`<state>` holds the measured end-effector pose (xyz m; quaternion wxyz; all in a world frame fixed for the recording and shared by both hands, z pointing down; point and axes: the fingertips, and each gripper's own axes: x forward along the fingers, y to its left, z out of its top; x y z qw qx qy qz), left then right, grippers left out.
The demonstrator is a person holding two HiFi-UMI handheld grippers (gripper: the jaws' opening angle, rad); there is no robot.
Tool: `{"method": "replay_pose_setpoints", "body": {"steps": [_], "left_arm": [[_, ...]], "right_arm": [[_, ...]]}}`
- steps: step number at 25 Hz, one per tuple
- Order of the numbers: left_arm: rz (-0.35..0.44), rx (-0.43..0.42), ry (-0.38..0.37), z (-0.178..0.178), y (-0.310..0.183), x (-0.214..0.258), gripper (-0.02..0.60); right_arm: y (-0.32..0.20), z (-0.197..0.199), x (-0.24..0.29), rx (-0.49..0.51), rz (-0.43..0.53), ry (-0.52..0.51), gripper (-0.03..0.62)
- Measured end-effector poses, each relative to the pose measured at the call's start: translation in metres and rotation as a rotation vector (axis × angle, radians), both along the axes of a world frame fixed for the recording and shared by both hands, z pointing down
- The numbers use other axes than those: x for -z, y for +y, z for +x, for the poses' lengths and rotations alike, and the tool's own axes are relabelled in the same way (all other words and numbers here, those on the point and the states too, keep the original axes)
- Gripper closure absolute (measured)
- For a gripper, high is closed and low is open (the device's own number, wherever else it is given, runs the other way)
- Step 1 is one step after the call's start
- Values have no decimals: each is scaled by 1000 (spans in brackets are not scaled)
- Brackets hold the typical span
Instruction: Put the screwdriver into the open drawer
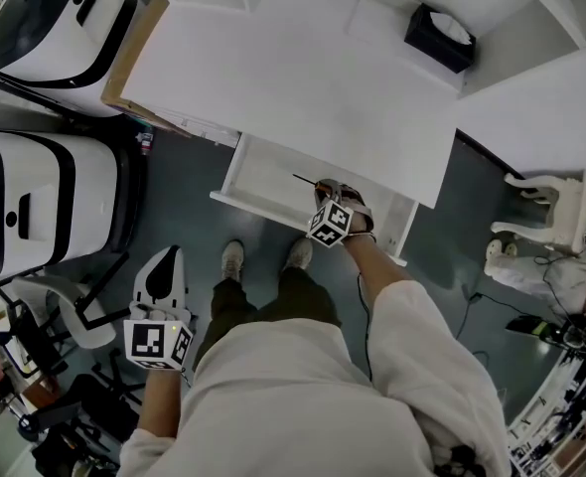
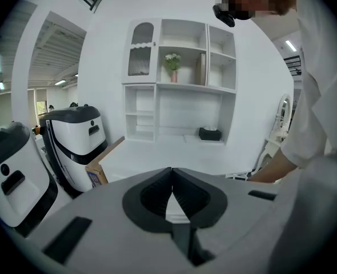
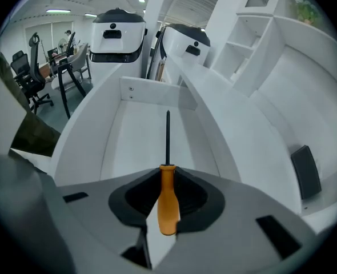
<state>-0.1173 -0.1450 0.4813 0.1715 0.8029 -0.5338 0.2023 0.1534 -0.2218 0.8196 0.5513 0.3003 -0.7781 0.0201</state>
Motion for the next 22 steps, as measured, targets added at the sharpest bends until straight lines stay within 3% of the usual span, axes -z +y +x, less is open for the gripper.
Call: {"method": "replay_pose_setpoints", "body": {"steps": [22], "left_arm": [[-49, 76, -27, -31, 7, -15, 577]], "right_arm": [[2, -10, -62, 88, -189, 118, 516]]}}
